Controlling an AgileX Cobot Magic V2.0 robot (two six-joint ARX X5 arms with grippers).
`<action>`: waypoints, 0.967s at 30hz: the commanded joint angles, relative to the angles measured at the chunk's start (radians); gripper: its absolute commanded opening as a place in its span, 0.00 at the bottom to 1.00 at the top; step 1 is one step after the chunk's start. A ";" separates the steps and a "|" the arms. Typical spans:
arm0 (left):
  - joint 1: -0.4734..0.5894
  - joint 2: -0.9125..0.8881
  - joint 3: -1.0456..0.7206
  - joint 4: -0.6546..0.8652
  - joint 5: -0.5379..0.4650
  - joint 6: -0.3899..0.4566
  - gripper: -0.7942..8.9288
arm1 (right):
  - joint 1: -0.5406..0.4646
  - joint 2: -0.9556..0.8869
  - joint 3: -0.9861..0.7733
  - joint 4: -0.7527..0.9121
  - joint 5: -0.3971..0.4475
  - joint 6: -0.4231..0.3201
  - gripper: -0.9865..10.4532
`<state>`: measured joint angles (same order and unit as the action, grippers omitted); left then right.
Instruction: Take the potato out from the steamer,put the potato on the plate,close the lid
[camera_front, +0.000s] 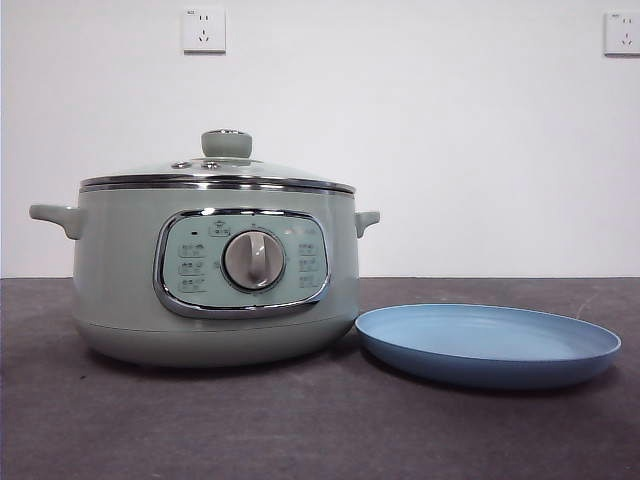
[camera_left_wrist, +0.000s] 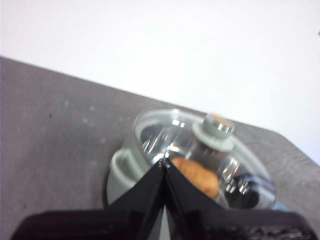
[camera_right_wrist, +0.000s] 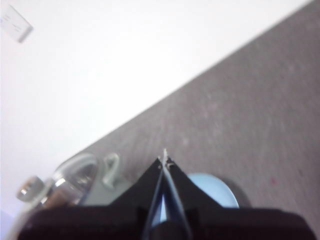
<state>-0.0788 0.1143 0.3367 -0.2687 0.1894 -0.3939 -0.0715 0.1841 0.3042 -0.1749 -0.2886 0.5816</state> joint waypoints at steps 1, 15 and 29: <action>0.002 0.087 0.094 0.000 0.000 0.002 0.08 | 0.001 0.083 0.103 0.010 -0.002 -0.084 0.08; -0.011 0.599 0.609 -0.131 0.239 0.153 0.08 | 0.024 0.529 0.664 -0.020 -0.211 -0.291 0.08; -0.080 0.901 1.040 -0.365 0.325 0.298 0.08 | 0.171 0.974 1.155 -0.491 -0.341 -0.616 0.08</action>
<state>-0.1566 1.0023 1.3655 -0.6266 0.5041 -0.1219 0.0898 1.1435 1.4357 -0.6373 -0.6281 0.0483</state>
